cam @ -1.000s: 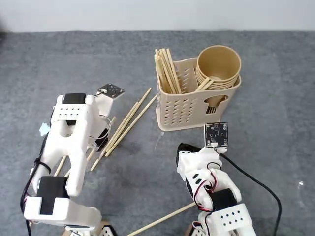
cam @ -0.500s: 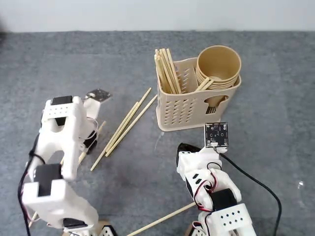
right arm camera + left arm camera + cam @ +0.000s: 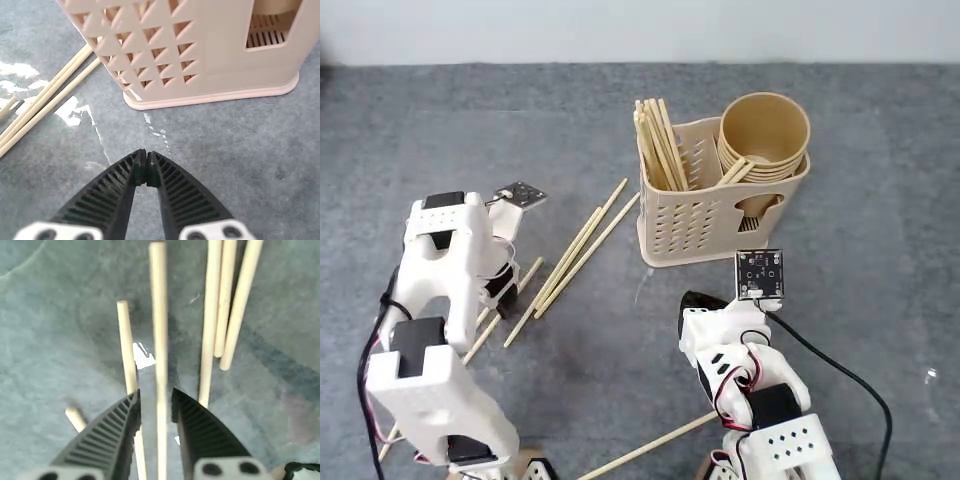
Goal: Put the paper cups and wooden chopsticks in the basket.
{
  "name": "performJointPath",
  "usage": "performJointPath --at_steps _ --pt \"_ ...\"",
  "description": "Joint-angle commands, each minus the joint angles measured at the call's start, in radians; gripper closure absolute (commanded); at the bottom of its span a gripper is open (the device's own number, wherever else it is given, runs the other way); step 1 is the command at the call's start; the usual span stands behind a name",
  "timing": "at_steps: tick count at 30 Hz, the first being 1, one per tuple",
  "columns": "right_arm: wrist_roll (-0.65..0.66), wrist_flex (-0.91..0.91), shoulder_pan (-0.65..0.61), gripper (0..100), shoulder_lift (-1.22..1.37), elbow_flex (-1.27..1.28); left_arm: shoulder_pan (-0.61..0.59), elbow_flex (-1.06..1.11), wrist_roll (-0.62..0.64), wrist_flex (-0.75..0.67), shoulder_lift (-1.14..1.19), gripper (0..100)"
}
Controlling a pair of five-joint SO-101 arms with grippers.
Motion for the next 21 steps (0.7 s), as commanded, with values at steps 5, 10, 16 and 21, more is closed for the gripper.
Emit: performJointPath --at_steps 5,10,16,21 --pt "-0.005 -0.004 0.005 98.8 -0.015 -0.005 -0.006 -0.054 -0.008 -0.040 -0.006 89" --pt "-0.005 -0.004 0.005 98.8 -0.015 -0.005 -0.006 -0.054 -0.006 -0.064 -0.005 89" --pt "-0.005 -0.004 0.005 98.8 -0.015 -0.005 -0.008 -0.058 -0.003 -0.066 -0.005 85" --pt "-0.005 -0.004 0.005 98.8 -0.015 -0.005 -0.031 -0.059 -0.003 -0.081 -0.005 81"
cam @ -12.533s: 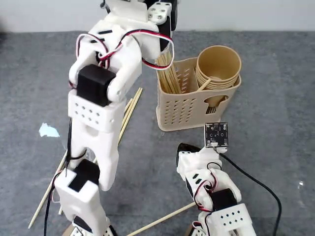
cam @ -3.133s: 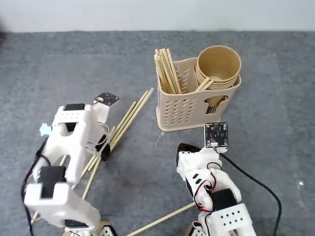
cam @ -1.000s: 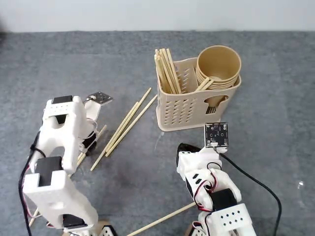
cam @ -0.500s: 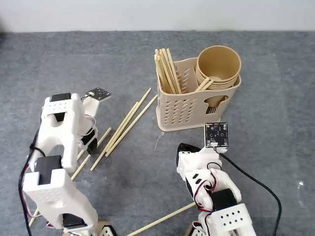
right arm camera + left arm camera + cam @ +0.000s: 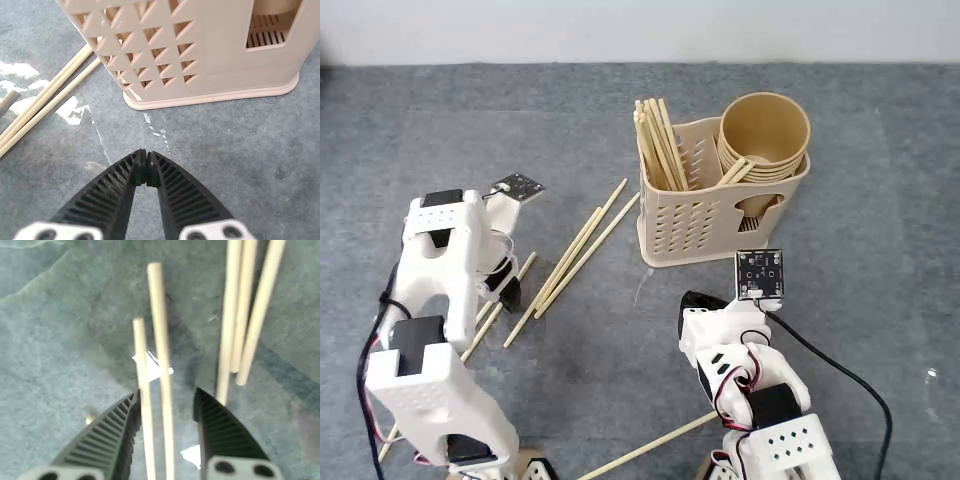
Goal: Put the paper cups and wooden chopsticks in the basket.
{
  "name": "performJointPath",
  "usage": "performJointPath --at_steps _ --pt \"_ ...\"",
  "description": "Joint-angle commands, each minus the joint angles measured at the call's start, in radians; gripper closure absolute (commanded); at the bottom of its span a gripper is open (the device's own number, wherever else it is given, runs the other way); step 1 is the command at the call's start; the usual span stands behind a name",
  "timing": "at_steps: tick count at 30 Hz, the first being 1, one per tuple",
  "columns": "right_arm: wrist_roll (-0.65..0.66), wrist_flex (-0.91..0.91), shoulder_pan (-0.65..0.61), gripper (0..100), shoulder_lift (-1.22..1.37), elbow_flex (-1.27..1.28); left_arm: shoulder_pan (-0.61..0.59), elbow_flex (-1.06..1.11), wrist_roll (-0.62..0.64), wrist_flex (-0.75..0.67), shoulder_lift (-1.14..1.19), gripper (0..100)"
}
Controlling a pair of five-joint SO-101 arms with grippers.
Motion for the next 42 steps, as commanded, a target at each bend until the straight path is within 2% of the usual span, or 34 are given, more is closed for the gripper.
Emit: performJointPath --at_steps 1,11,17,24,34,42 --pt "-0.005 -0.004 0.005 98.8 -0.015 -0.005 -0.018 -0.048 -0.003 -0.021 -0.008 81" --pt "-0.005 -0.004 0.005 98.8 -0.015 -0.005 -0.014 -0.042 -0.008 -0.028 -0.005 82" --pt "-0.005 -0.004 0.005 98.8 -0.015 -0.005 -0.008 -0.090 -0.003 -0.017 0.123 82" --pt "-0.005 -0.004 0.005 98.8 -0.015 -0.003 0.003 -0.237 -0.008 0.098 0.252 99" --pt "-0.003 -0.004 0.005 98.8 -0.015 -0.003 0.028 -0.251 -0.008 0.155 0.253 99" --pt "-0.003 -0.004 0.005 98.8 -0.015 -0.003 0.025 -0.259 -0.008 0.230 0.129 99"
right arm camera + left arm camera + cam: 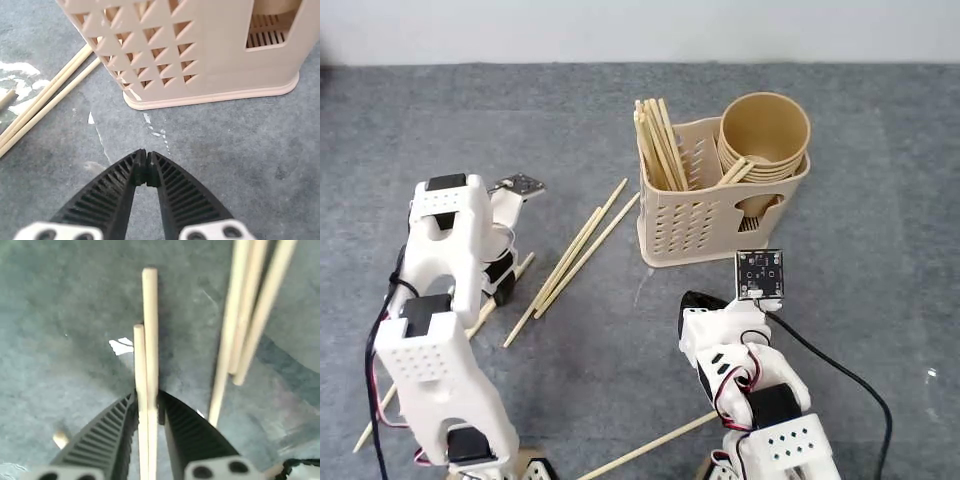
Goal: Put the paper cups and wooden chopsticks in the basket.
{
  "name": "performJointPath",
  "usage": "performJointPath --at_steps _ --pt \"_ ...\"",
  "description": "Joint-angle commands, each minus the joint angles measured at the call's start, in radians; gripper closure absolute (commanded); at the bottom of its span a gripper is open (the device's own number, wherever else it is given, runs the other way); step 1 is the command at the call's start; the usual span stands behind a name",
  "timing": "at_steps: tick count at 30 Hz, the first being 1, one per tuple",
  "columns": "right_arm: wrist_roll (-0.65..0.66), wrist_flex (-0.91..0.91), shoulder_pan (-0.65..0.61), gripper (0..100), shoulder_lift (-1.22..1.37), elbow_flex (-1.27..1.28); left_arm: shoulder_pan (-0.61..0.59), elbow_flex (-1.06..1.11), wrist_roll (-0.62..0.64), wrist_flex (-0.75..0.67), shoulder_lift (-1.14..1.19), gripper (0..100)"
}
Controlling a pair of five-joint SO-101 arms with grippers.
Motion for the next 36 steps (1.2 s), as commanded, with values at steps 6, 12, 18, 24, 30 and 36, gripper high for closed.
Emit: performJointPath --at_steps 6,12,18,24,30,36 --pt "-0.003 -0.004 0.005 98.8 -0.015 -0.003 -0.002 -0.016 -0.006 0.041 -0.095 99" --pt "-0.003 -0.004 0.005 98.8 -0.015 -0.003 0.005 0.015 -0.008 0.034 -0.095 99" --pt "-0.003 -0.004 0.005 98.8 -0.015 -0.003 0.000 -0.005 -0.008 0.034 -0.097 97" --pt "-0.003 -0.004 0.005 98.8 -0.015 -0.003 -0.003 -0.042 -0.005 0.041 -0.106 84" --pt "-0.003 -0.004 0.005 98.8 -0.015 -0.003 -0.003 -0.082 -0.006 0.034 -0.095 82" --pt "-0.003 -0.004 0.005 98.8 -0.015 -0.003 -0.014 -0.097 -0.008 -0.031 -0.094 82"
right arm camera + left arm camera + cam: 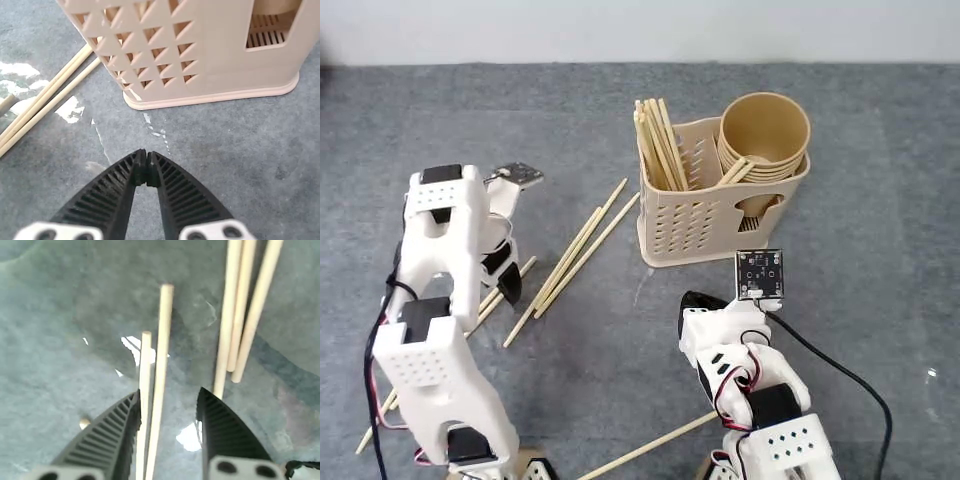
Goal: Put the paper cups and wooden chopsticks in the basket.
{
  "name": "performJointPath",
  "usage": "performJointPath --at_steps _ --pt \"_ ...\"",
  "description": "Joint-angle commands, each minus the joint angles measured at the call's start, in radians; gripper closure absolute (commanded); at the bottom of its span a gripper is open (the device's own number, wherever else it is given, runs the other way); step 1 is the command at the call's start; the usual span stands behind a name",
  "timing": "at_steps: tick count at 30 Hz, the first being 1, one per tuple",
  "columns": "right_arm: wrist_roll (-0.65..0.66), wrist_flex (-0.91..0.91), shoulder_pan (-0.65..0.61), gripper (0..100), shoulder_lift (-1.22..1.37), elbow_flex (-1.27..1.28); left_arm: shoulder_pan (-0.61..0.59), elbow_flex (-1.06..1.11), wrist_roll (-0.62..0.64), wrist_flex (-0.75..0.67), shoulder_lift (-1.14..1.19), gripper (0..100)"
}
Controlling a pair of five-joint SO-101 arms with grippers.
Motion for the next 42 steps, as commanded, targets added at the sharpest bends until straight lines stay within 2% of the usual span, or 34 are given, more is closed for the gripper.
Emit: performJointPath --at_steps 1,6,11,13,17,21,25,34,42 --pt "-0.003 -0.004 0.005 98.8 -0.015 -0.003 -0.009 -0.045 -0.008 -0.048 -0.057 82" --pt "-0.003 -0.004 0.005 98.8 -0.015 -0.003 -0.002 -0.051 -0.008 -0.054 -0.003 82" --pt "-0.003 -0.004 0.005 98.8 -0.015 -0.003 -0.009 -0.053 -0.005 -0.127 0.117 82" --pt "-0.003 -0.004 0.005 98.8 -0.015 -0.003 -0.011 -0.067 -0.006 -0.129 0.135 86" --pt "-0.003 -0.004 0.005 98.8 -0.015 -0.003 0.005 -0.097 -0.008 -0.094 0.146 99" --pt "-0.003 -0.004 0.005 98.8 -0.015 -0.003 0.025 -0.099 -0.008 -0.058 0.137 99" --pt "-0.003 -0.004 0.005 98.8 -0.015 -0.003 0.052 -0.122 -0.006 0.025 0.083 99" --pt "-0.003 -0.004 0.005 98.8 -0.015 -0.003 0.055 -0.116 -0.005 0.143 -0.192 99" --pt "-0.003 -0.004 0.005 98.8 -0.015 -0.003 0.046 -0.113 -0.006 0.184 -0.233 99"
